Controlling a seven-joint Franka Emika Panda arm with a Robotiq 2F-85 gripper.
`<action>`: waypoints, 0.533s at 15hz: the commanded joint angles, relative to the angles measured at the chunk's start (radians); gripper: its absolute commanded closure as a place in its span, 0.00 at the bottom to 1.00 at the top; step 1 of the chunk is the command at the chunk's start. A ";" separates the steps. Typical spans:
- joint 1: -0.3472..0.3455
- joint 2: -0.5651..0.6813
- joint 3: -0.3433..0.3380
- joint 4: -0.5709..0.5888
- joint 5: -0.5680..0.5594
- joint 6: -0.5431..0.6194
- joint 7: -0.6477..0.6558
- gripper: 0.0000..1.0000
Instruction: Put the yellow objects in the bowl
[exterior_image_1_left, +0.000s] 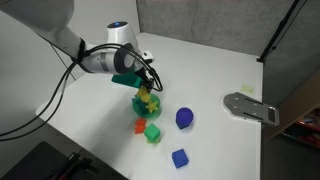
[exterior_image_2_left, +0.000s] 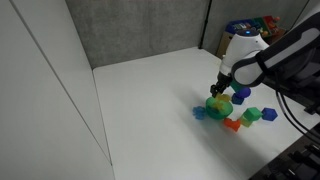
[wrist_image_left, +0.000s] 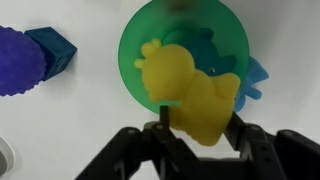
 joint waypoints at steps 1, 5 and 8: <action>-0.009 -0.014 -0.014 0.018 0.017 -0.027 0.005 0.12; -0.022 -0.067 -0.028 -0.008 0.018 -0.067 0.002 0.00; -0.030 -0.138 -0.037 -0.030 0.013 -0.175 0.004 0.00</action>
